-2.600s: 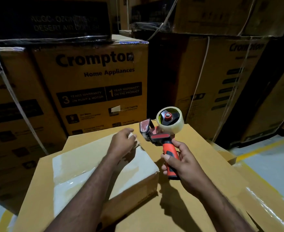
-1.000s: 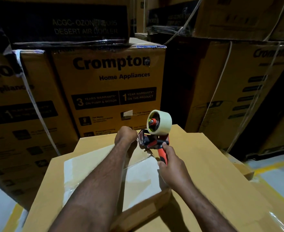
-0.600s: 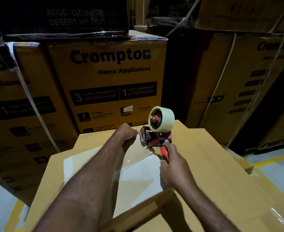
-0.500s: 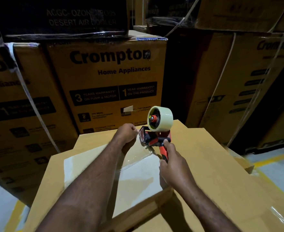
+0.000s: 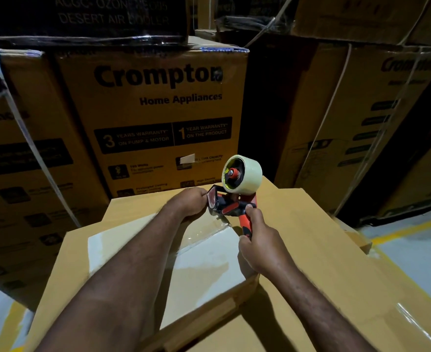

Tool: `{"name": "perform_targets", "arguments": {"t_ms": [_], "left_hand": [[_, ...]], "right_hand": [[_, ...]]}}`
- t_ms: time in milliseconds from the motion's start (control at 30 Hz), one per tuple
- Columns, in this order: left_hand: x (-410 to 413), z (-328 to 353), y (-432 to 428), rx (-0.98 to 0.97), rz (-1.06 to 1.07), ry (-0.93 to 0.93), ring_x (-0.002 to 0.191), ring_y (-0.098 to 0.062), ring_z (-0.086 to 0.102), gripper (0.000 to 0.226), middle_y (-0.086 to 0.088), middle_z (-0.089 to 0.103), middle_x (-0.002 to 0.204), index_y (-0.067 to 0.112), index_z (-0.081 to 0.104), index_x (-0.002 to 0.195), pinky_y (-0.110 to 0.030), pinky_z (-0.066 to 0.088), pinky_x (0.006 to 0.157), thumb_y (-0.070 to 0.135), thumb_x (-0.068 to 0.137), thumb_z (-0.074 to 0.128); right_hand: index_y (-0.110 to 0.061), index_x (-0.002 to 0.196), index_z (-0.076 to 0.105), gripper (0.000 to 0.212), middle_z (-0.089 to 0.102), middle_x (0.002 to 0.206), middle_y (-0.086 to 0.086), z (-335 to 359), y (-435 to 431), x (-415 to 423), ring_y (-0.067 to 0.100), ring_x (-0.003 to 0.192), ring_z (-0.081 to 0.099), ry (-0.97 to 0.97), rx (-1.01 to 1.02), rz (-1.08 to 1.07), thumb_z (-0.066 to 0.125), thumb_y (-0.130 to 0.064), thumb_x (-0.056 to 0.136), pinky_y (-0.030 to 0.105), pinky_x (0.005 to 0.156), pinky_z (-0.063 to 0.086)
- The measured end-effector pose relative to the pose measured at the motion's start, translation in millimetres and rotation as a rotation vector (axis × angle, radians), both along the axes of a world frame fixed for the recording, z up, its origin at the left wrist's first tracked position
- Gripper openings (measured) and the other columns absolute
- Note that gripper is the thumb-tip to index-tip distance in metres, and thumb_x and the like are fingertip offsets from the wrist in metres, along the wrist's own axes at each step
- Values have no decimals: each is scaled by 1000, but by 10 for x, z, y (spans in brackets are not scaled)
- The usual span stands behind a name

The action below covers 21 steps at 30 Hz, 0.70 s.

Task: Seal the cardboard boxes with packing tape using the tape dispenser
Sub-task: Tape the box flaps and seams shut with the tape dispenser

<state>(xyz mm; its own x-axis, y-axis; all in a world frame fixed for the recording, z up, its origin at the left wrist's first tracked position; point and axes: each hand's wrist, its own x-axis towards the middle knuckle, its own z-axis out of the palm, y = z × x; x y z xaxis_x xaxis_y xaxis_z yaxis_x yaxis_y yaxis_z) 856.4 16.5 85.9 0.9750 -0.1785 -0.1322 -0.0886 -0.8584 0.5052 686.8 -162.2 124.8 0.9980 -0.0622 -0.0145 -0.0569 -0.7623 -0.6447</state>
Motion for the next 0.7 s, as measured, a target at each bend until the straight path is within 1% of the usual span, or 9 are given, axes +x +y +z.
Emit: {"name": "perform_targets", "arguments": {"t_ms": [133,267,300,367,467,533,600,633,700], "left_hand": [[18,-44,-18,135,-28,-11,95,-20,60,34,-1,68,105,28,64,112,-41,53,89,44,106,35],[51,-70,-9,189,-12,-21,94,-20,59,37,-4,66,106,23,62,112,-40,53,89,44,108,31],[54,-72,-6,185,-12,-16,95,-20,58,39,-6,65,108,22,62,113,-39,51,88,44,109,30],[53,-65,3,162,-9,12,104,-23,58,45,-8,64,117,19,61,119,-38,47,88,47,109,28],[85,-78,27,129,-23,26,117,-28,55,53,-10,60,130,16,59,131,-40,44,96,52,108,27],[84,-72,23,93,-28,54,120,-29,55,54,-12,60,135,15,59,133,-42,43,101,51,109,28],[59,-31,-12,70,-19,98,128,-31,52,54,-13,57,141,14,57,137,-44,41,107,50,109,29],[46,-4,-37,103,-21,80,132,-32,50,54,-13,54,145,14,55,140,-47,38,110,50,109,31],[2,56,-111,232,-2,-120,135,-29,49,48,-8,51,150,20,51,144,-54,34,110,49,107,39]], "right_hand": [[-35,151,17,63,61,130,13,58,-18,45,21,83,57,26,-17,19,48,-14,100,38,72,57],[-37,148,17,62,63,107,14,98,-79,34,24,82,64,50,-13,41,48,-14,99,45,70,58],[-38,148,16,63,60,101,10,99,-111,6,23,82,64,59,-14,46,48,-14,99,44,70,58],[-39,149,14,66,60,98,5,87,-191,-91,19,82,65,85,-16,57,49,-14,99,37,68,57],[-43,150,11,68,60,114,4,69,-333,-312,16,81,64,141,0,46,50,-20,100,27,61,50],[-43,151,9,68,56,115,1,71,-394,-452,14,83,62,160,-12,31,51,-23,101,25,61,49],[-42,152,8,69,57,108,-1,79,-412,-553,14,83,62,140,-52,21,51,-24,101,29,64,52],[-42,151,8,69,58,104,-1,77,-407,-590,14,82,62,123,-64,13,50,-24,101,33,67,54],[-43,151,7,69,59,100,0,74,-376,-625,14,80,63,111,-57,1,50,-23,100,38,69,56]]}}
